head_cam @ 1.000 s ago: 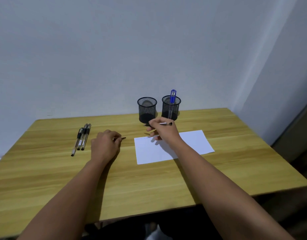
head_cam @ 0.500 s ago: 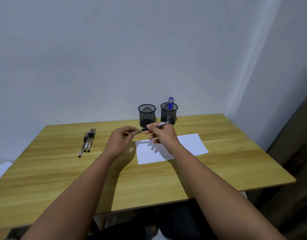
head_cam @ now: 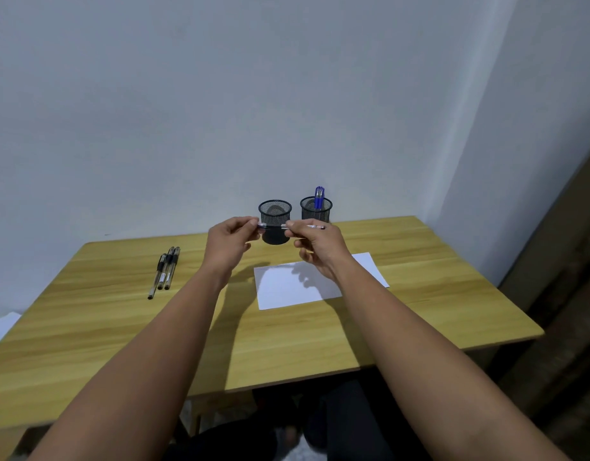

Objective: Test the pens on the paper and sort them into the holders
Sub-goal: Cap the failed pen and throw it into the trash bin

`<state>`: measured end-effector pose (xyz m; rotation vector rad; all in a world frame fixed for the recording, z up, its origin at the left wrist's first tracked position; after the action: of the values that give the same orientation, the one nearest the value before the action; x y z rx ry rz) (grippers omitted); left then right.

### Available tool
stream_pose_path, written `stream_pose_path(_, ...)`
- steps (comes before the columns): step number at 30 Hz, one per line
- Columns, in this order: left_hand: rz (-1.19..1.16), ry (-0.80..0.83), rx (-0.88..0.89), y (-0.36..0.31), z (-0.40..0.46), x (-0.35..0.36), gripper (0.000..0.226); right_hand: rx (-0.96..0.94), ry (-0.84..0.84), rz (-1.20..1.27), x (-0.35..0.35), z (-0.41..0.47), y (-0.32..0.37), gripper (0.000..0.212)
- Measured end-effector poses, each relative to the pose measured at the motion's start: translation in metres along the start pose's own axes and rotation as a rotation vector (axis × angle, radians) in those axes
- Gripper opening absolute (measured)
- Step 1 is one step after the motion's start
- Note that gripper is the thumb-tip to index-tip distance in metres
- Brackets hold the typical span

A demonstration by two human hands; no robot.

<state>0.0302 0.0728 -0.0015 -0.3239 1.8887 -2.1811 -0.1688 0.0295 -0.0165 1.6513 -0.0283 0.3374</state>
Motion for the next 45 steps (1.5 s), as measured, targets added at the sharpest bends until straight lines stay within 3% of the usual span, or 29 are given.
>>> stream_pose_path(4, 0.041, -0.065, 0.012, -0.004, 0.003, 0.003, 0.016, -0.003, 0.101, -0.241, 0.006, -0.002, -0.007, 0.009)
stream_pose_path(9, 0.109, -0.050, 0.002, -0.007, -0.001, 0.016, 0.018, -0.086, 0.075, -0.209, 0.007, -0.003, -0.013, 0.006)
stream_pose_path(17, 0.284, 0.126, 0.013, 0.001, -0.008, 0.053, 0.033, -0.065, 0.124, -0.493, -0.021, -0.014, -0.017, 0.006)
stream_pose_path(19, 0.378, 0.129, 0.087, -0.002, -0.010, 0.075, 0.033, -0.076, 0.046, -0.526, -0.041, -0.016, -0.013, 0.009)
stream_pose_path(22, 0.521, 0.142, 0.180, -0.002, -0.019, 0.122, 0.041, -0.136, -0.207, -0.645, -0.095, -0.019, 0.004, 0.013)
stream_pose_path(31, 0.927, 0.641, 0.445, 0.038, -0.086, 0.334, 0.059, -0.134, -0.857, -0.729, -0.321, -0.106, 0.046, 0.017)
stream_pose_path(35, 1.043, 0.782, 0.565, 0.058, -0.121, 0.406, 0.064, -0.095, -1.095, -0.690, -0.419, -0.166, 0.033, 0.019)
stream_pose_path(40, 1.166, 0.795, 0.614, 0.087, -0.138, 0.447, 0.073, 0.162, -1.173, -0.662, -0.498, -0.221, -0.032, 0.014)
stream_pose_path(45, 1.201, 0.748, 0.611, 0.108, -0.140, 0.452, 0.082, 0.508, -0.987, -0.755, -0.521, -0.242, -0.132, 0.049)
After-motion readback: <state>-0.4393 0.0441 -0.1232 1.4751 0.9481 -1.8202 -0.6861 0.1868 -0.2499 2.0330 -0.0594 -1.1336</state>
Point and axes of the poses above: each hand's wrist, its own z-axis towards the middle knuckle, its own x-axis out of the palm, y = z × x, the point moved 7 cm from there along z, towards the middle knuckle, and after that the axes turned 1 degree about -y, right-handed, at the moved point
